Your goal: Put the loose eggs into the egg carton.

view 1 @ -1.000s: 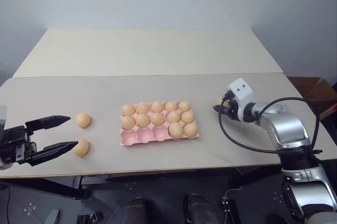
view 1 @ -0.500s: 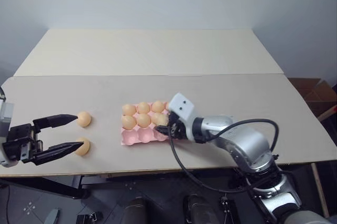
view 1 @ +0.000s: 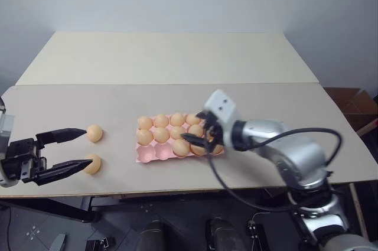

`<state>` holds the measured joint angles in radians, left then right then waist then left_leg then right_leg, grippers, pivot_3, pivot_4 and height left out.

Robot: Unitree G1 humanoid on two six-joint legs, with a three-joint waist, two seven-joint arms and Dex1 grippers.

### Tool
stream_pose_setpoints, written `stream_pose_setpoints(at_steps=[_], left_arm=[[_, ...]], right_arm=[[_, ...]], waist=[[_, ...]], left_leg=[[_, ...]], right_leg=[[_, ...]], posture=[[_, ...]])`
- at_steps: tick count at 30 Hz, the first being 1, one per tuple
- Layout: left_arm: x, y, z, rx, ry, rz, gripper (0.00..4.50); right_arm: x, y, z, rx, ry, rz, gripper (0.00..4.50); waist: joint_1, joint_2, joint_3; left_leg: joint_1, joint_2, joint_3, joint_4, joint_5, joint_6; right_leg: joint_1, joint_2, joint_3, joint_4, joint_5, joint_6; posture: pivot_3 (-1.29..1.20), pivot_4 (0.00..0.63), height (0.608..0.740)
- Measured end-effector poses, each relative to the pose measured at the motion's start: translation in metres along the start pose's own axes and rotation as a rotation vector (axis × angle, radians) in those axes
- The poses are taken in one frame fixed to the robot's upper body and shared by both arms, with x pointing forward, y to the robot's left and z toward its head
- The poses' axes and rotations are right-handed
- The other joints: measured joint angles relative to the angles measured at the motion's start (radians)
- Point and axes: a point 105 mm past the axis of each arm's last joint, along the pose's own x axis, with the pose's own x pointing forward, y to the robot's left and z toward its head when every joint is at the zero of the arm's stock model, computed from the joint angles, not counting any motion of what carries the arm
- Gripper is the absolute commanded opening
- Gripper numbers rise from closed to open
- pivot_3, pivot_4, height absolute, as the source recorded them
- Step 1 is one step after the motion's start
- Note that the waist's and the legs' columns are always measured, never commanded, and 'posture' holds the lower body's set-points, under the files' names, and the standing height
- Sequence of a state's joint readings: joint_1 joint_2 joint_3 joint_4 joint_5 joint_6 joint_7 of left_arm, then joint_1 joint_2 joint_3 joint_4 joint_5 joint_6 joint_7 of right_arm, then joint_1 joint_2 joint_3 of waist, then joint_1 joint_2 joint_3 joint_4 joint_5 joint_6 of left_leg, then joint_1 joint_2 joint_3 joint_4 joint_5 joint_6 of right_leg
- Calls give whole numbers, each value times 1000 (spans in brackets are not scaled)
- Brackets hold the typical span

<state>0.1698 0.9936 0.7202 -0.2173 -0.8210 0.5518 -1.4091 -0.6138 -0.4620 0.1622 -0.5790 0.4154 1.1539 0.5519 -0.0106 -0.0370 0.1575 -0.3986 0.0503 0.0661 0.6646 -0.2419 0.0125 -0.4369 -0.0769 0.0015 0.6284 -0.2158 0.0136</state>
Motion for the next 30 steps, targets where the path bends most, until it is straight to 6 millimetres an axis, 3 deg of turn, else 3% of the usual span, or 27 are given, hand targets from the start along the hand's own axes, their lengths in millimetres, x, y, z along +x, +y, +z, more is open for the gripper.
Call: stream_pose_setpoints(at_steps=[4,8,13,19,24,30], left_arm=[[-6,5,-3,-20,-2,29,4500],[-15,10,-11,-53,21,66,4500],[-22,13,-18,-81,28,101,4500],[-29,14,-26,-114,29,175,4500],[-44,26,-47,-305,172,396,4500],[-35,24,-58,-403,261,517,4500]], right_arm=[[-40,-25,-6,11,-15,-49,4485],[-83,-45,-32,-9,18,-49,4485],[-126,-51,-70,-13,67,72,4485],[-131,-54,-70,-52,35,89,4485],[-125,-53,-59,-101,12,108,4485],[-120,-47,-44,-141,-36,140,4485]], waist=[[0,0,0],[0,0,0],[-5,-1,0],[-7,-1,0],[-3,-1,0],[5,-1,0]], left_leg=[[1,0,0,0,0,0],[1,0,0,0,0,0],[6,1,1,0,0,0],[9,1,2,-1,0,0],[8,1,3,-2,0,0],[9,0,3,-2,0,0]], right_leg=[[0,0,0,0,0,0],[1,1,0,0,-5,4],[4,1,1,0,-6,4],[4,2,4,2,-7,2],[4,1,5,1,-6,4],[4,0,6,1,-7,3]], posture=[[0,150,740],[0,150,740],[0,150,740],[0,150,740],[0,150,740],[0,150,740]])
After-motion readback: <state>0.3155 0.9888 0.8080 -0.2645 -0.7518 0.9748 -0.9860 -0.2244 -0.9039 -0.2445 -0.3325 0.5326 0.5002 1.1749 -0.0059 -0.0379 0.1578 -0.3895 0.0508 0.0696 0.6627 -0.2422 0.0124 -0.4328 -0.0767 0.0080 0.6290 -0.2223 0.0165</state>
